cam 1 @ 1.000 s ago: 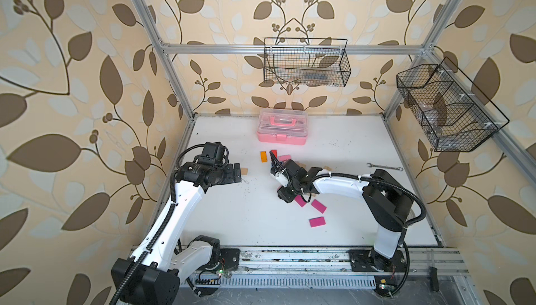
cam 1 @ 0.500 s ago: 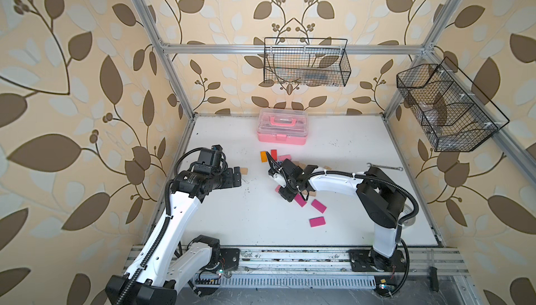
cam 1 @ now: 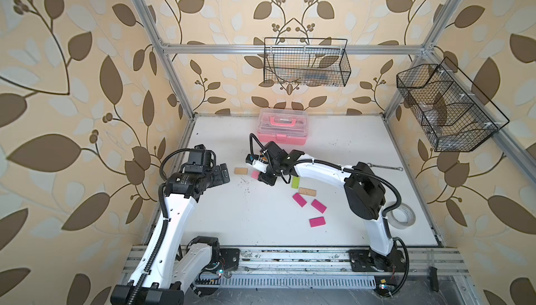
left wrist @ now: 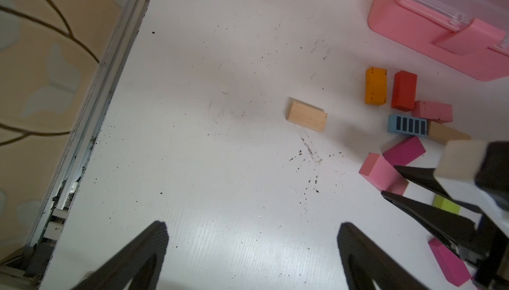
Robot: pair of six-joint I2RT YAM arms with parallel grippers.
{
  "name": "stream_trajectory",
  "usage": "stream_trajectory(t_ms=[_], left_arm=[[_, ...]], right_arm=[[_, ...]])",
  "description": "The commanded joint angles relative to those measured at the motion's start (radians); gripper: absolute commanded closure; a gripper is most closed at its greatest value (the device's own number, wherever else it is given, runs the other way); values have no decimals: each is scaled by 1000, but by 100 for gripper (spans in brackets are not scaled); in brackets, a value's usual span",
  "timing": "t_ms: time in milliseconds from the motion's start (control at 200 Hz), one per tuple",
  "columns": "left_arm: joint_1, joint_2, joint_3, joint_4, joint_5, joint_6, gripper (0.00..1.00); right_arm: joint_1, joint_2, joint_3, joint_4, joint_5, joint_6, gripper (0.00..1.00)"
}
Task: Assemble the number 7 with building blocks
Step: Assemble the building block at the center of the board.
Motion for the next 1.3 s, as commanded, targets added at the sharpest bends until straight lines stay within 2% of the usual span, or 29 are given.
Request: stream_trajectory(t_ms=[0,370,590,935,1145,1295], left_arm=[[5,-32,-6,-8,-46,-12,1],[5,-39,-12,9,-11,-5,1],[5,-69,-14,16,6,-1,1],[5,-204,-43,58,135,22,1],[4,-266,-47,63,246,23,1],[3,-303,-80,104,247,18,1]], right_arm=[[-11,74,100,-69,-52,-83,72],[-49,188,211,-102,-107,-215,70],[-48,255,298,-147,-67,-273,70],[-56,308,369,-203,-62,-330,69],[-52,386,476,-276,-31,-349,67],[-47,419,536,-280,-18,-355,66]])
